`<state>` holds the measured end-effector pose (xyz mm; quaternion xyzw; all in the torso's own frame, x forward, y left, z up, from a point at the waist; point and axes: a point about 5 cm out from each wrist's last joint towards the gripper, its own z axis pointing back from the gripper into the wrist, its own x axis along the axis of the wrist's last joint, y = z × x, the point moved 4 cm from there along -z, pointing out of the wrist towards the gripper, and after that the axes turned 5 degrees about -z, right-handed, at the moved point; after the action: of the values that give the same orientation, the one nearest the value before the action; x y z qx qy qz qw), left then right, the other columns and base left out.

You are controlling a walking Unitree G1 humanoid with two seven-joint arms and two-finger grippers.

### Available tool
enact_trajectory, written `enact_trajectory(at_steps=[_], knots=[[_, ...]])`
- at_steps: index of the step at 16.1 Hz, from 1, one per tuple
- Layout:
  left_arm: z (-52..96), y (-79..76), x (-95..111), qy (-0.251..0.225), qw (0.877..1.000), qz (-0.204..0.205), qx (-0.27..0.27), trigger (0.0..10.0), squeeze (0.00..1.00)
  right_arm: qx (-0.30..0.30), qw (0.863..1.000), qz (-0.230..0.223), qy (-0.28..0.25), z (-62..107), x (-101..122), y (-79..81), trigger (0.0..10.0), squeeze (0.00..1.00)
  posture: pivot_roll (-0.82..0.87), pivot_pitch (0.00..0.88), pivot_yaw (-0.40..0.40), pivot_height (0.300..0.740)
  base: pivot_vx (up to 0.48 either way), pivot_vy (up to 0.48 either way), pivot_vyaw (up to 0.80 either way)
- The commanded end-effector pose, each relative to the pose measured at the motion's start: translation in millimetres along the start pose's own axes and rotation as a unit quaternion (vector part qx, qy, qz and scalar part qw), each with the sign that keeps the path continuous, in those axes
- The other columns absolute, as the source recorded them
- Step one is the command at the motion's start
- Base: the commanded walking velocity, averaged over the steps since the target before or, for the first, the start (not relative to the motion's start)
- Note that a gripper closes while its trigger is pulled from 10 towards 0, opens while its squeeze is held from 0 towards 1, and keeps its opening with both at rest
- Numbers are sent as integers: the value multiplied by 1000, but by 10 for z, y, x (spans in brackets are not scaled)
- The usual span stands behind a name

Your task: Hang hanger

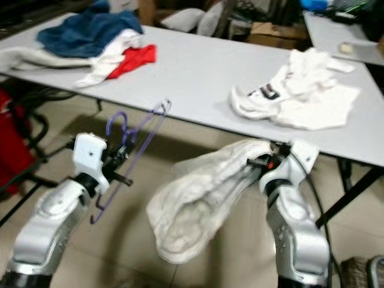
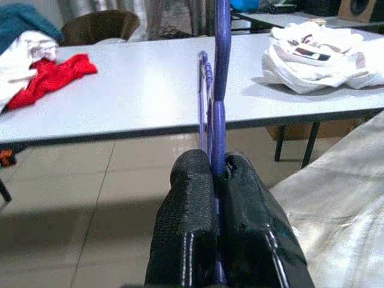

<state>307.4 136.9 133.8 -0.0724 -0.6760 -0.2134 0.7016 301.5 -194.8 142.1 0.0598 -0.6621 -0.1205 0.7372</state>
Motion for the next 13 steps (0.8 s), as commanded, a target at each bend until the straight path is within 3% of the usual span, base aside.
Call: enact_trajectory(at_steps=[1,7,9,13], knots=[[-18,34,132,-18,1000,-3,-2,10000,0,18,999,-6,-45,40,260,112,10000,0,12,29,-33,740,375,0,-800],[-53,49,334,-47,999,3,4,10000,0,28,984,-36,-172,35,991,189,10000,0,-4,21,-40,740,375,0,-109],[-87,106,360,-47,999,2,15,10000,0,32,981,-44,-184,15,1124,209,10000,0,-7,9,-31,740,375,0,0],[-109,208,391,-45,998,-2,44,10000,0,32,980,-56,-189,-18,1183,206,10000,0,1,0,-44,740,375,0,0]])
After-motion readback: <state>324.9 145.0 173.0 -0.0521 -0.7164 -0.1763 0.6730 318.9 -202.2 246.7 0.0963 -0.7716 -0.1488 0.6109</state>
